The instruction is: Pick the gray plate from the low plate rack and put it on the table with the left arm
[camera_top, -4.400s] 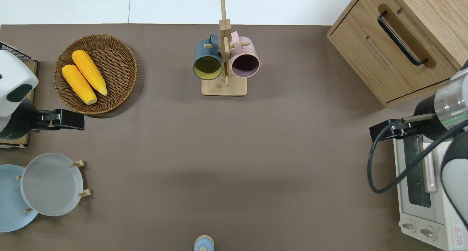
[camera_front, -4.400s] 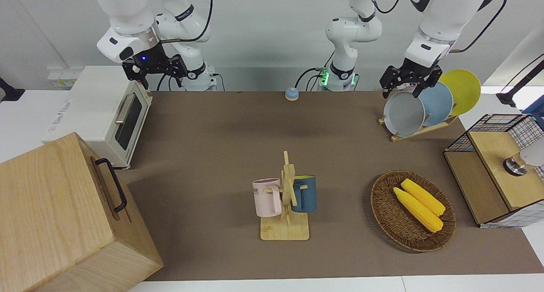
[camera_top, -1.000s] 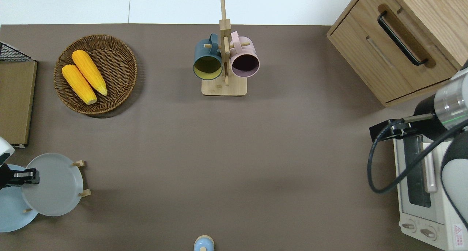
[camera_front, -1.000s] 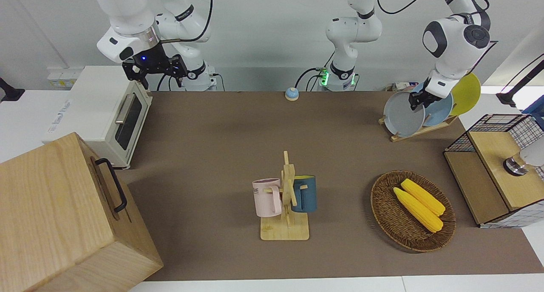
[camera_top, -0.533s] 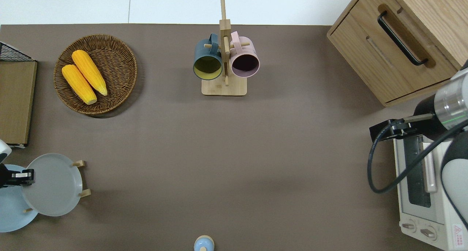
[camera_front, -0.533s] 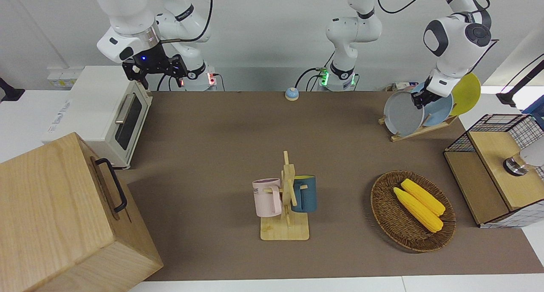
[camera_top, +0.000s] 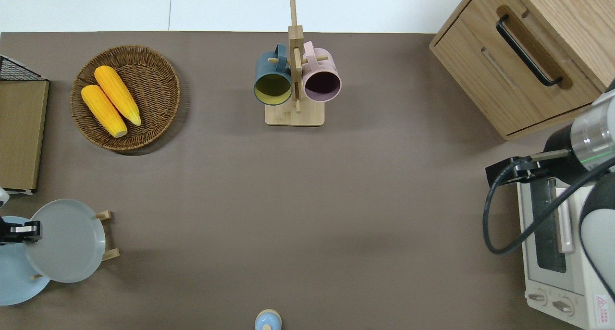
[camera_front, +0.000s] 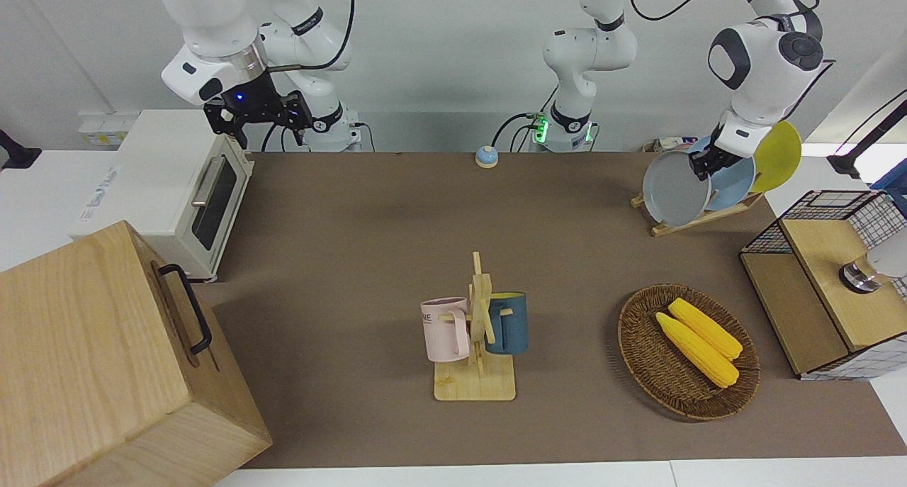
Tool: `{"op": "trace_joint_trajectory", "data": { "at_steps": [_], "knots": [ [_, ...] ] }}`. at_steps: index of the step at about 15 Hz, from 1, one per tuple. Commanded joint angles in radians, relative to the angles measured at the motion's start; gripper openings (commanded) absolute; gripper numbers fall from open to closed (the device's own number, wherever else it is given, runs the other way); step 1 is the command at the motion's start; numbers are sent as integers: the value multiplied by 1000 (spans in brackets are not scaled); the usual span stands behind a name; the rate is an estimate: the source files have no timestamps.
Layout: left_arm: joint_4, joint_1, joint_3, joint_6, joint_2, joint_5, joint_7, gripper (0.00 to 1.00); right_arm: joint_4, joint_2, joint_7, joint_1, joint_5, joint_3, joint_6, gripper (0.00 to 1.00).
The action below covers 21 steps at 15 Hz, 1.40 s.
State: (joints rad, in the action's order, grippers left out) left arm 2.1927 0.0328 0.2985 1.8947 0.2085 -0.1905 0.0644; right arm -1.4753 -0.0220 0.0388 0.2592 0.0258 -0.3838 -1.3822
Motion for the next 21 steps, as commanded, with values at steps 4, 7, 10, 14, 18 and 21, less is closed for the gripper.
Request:
{"op": "trace_joint_trajectory", "data": {
  "at_steps": [4,7,10,14,18,21],
  "knots": [
    [-88,16,10,-103,12,8,-9,66,6,2,12,23,6,-20,11,983],
    [-163,18,7,-187,12,8,-8,66,6,2,12,23,6,-21,11,983],
    [-256,18,-5,-296,15,8,-11,66,7,4,12,23,6,-21,11,983],
    [-312,19,-33,-373,23,8,-49,66,7,4,12,23,6,-21,11,983],
    [-301,48,-42,-361,22,58,-107,66,7,2,12,23,6,-21,11,983],
    [-301,49,-119,-362,31,183,-249,66,6,4,12,23,6,-21,11,983]
  ]
}}
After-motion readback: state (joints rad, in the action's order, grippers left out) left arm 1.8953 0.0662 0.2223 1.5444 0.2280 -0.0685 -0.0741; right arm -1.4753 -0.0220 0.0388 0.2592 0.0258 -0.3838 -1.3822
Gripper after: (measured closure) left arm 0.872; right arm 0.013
